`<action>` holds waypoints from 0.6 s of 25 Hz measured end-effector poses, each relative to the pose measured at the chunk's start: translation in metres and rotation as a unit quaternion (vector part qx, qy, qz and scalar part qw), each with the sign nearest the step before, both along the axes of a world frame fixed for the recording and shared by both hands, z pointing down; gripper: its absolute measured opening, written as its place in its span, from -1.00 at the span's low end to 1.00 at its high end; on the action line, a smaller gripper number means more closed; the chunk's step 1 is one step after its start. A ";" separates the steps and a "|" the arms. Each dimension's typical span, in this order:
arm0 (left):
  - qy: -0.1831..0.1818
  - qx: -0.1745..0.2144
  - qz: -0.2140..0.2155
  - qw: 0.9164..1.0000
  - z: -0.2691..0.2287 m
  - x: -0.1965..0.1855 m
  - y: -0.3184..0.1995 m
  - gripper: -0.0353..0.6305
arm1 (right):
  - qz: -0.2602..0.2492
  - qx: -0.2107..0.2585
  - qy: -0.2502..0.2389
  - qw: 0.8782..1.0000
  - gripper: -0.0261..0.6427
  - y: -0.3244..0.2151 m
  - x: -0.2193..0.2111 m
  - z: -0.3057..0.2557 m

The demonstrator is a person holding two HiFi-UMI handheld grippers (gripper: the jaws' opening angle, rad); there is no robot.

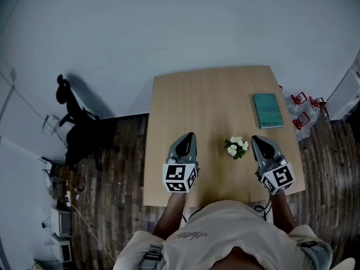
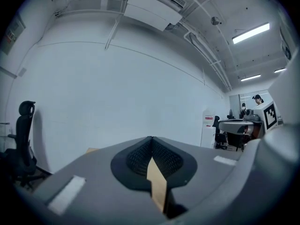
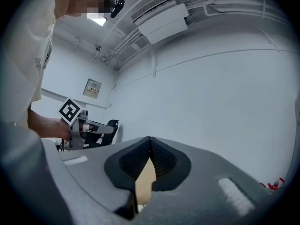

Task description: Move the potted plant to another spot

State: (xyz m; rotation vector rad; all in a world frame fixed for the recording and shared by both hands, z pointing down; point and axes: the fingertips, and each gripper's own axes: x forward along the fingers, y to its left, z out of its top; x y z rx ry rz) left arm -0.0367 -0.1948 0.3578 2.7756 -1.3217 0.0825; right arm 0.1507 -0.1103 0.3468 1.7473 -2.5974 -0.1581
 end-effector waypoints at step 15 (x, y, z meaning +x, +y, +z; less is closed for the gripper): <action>-0.028 -0.018 -0.001 0.999 0.024 -0.002 0.000 -0.85 | -0.013 -0.028 -0.001 1.000 -0.91 -0.001 -0.014 0.022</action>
